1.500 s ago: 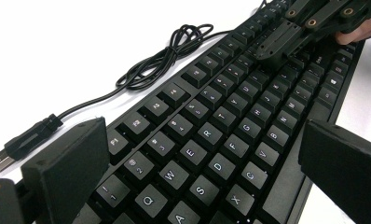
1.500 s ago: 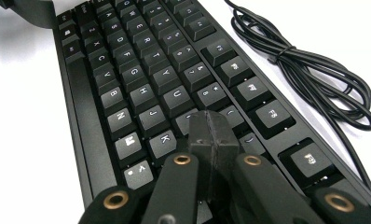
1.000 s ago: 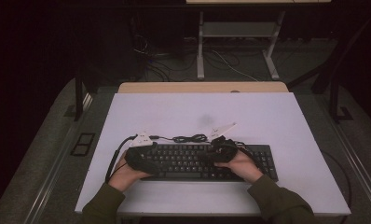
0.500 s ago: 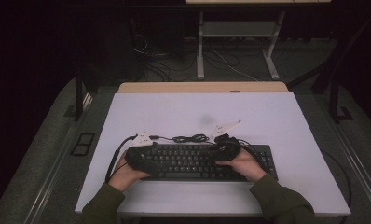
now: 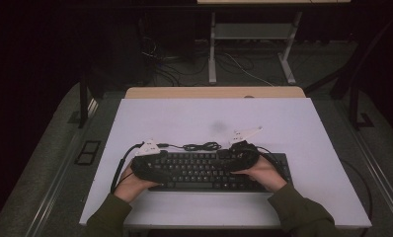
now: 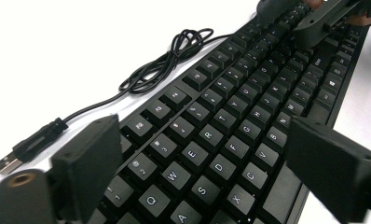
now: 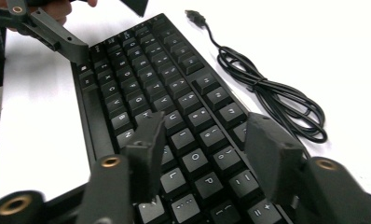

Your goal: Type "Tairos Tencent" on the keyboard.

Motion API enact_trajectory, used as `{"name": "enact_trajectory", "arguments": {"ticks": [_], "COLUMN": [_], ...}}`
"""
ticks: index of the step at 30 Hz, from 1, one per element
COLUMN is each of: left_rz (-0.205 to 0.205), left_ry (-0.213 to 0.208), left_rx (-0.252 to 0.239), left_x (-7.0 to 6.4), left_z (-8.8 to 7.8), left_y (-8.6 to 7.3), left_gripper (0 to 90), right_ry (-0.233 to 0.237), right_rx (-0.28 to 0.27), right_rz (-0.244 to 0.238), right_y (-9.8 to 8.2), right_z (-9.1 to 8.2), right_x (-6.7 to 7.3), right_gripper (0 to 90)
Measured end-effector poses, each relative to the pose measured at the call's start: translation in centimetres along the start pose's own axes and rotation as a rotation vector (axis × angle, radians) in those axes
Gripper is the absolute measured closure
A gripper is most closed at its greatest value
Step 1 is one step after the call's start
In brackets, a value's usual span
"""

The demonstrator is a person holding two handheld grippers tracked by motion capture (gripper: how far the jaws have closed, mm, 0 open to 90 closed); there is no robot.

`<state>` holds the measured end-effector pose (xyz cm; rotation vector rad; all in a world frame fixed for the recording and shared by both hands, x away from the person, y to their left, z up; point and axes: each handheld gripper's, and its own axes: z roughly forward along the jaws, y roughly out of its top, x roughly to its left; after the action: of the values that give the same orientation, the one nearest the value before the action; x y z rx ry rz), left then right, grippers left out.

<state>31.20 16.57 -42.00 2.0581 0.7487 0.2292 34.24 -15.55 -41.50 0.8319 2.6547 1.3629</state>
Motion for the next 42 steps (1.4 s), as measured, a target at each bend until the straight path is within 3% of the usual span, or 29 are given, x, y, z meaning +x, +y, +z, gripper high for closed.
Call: {"name": "enact_trajectory", "arguments": {"ticks": [10, 27, 42], "left_rz": [0.009, 0.003, 0.018], "left_ry": [-0.017, -0.066, -0.078], "left_rx": [0.022, 0.089, 0.137], "left_x": [0.5, 1.1, 0.9], "left_z": [-0.8, -1.2, -0.1], "left_y": [-0.2, -0.6, -0.8], "left_gripper": [33.1, 89.4, 89.5], "right_ry": [-0.014, -0.019, -0.016], "right_rx": [-0.013, -0.016, -0.012], "right_rz": [0.008, 0.011, 0.006], "right_y": [-0.1, -0.1, -0.1], "right_z": [-0.3, -0.3, -0.1], "right_x": [-0.3, -0.3, -0.2], "right_gripper": [43.5, 43.4, 42.6]}}
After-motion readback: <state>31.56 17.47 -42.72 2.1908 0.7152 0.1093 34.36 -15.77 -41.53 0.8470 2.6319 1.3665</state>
